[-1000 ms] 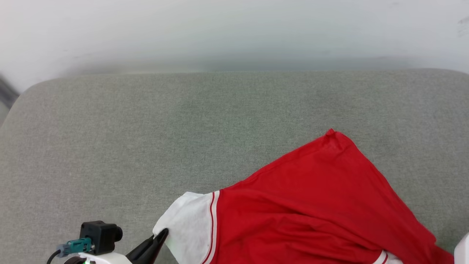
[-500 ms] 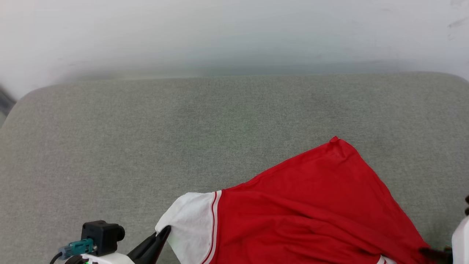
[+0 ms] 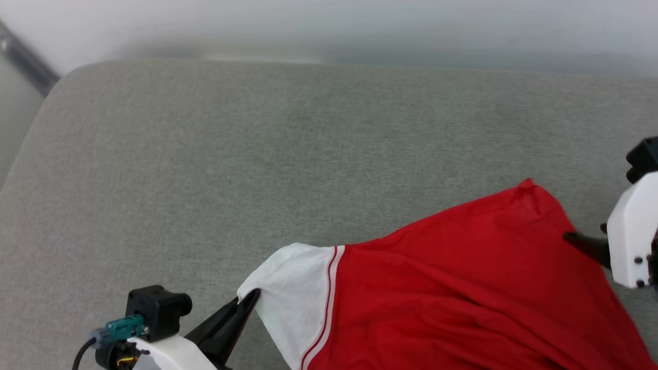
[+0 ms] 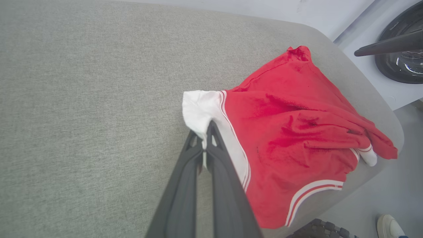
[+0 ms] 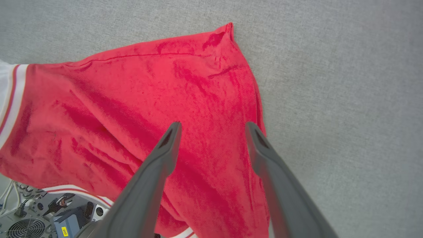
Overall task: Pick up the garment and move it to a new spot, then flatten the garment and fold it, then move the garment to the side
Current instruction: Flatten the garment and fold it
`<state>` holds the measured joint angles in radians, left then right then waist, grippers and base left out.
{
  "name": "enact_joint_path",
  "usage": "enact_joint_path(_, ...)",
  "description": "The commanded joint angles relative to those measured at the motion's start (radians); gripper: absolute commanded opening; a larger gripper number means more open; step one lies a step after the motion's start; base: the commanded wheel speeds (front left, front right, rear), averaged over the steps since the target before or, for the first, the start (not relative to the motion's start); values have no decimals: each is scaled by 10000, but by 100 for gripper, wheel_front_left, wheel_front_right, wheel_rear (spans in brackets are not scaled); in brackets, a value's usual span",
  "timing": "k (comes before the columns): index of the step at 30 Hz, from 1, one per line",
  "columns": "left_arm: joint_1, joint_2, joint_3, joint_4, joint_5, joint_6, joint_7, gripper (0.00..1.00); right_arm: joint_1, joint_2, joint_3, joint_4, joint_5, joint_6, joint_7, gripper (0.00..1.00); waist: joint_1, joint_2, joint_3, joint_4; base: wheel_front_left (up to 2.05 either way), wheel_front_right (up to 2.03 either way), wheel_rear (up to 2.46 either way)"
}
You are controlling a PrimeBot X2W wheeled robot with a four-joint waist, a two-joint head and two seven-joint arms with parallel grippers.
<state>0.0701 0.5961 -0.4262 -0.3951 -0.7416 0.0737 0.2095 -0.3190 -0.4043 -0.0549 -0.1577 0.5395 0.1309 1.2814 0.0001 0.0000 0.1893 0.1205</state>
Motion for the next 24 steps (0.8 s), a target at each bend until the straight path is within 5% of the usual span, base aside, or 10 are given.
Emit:
enact_joint_path(1,-187,-7,-27,-66,82,-31,19,0,-334,71,49,239,-180,-4,3,100,-1,0,417,427,0,0,0)
enact_joint_path(11,-845,-283,-357,-85,245,-303,-41,0,-2056,-201,283,3082,-1811,-4,-758,100,-1,0,1531,1646,0,0,0)
enact_joint_path(22,-1047,-357,-415,63,234,-373,-112,0,-1708,-245,456,4368,-2116,-4,-838,100,-1,0,1901,1961,0,0,0)
enact_joint_path(23,-1083,-337,-399,81,228,-372,-113,0,-1553,-261,564,4506,-2161,-4,-736,41,-1,0,1903,1947,0,0,0)
enact_joint_path(24,-1108,-328,-394,97,226,-370,-104,0,-1506,-261,597,4541,-2155,-4,-755,0,-1,0,1884,1933,0,0,0)
